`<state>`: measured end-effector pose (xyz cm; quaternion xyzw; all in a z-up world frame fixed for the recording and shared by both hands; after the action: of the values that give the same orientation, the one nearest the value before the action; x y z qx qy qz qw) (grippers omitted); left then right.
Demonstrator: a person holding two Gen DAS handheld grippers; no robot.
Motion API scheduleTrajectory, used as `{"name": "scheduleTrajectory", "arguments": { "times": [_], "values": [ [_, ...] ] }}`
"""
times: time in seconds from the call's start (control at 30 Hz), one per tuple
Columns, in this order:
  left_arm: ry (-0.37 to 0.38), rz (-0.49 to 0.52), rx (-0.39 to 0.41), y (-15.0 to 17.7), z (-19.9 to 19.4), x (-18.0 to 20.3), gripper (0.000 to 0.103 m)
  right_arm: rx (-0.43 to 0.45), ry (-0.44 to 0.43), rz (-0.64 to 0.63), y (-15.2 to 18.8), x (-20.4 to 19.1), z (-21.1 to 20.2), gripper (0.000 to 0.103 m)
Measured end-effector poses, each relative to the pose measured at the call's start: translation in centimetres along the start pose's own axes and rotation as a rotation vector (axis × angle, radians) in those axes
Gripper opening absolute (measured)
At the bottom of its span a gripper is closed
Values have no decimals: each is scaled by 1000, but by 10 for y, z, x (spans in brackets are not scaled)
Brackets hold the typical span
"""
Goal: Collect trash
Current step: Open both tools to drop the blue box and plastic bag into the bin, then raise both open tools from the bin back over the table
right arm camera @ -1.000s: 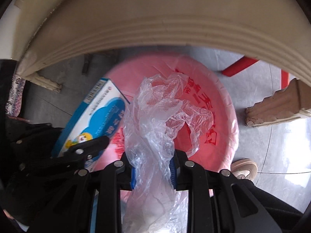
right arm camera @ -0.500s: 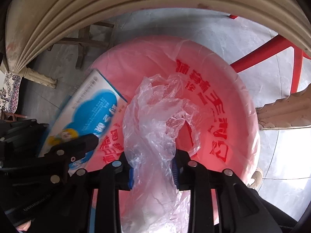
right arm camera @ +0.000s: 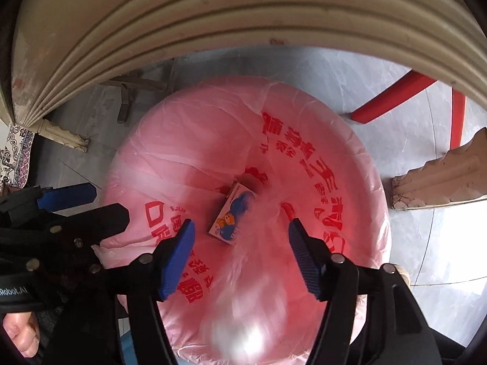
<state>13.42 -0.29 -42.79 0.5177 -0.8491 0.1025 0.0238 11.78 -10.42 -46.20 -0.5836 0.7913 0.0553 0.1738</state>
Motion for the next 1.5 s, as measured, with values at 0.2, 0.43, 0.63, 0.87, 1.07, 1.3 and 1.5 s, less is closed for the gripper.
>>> {"name": "scheduleTrajectory", "arguments": {
  "times": [0.2, 0.43, 0.63, 0.87, 1.07, 1.3, 1.5],
  "values": [
    [-5, -29, 14, -1, -4, -7, 69, 1, 6, 1, 0, -3, 2, 64],
    [-22, -10, 20, 3, -4, -7, 70, 20, 9, -4, -2, -4, -5, 64],
    [-51, 8, 36, 5, -12, -7, 70, 38, 23, -15, 1, -2, -14, 64],
    [-118, 40, 54, 15, -34, -9, 70, 96, 38, -62, 11, -7, -49, 64],
    [-199, 119, 106, 29, -82, 1, 70, 167, -3, -98, 22, -26, -100, 64],
    [-215, 168, 153, 40, -154, 13, 70, 325, -95, -142, 21, -57, -197, 64],
    [-235, 151, 281, 10, -240, 18, 71, 478, -155, -136, -1, -62, -295, 64]
  ]
}}
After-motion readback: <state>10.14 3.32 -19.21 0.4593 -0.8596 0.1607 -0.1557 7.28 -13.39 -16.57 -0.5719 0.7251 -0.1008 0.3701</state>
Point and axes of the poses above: each gripper's, at about its wrist camera, not at the fingertips, and z roughly the way its jaws point, x to its right, y to its underside, the point moved 9 cm from there along z, roughly the way its jaws point, and after that the axes turned 15 degrees about z, right-handed, at the moved point
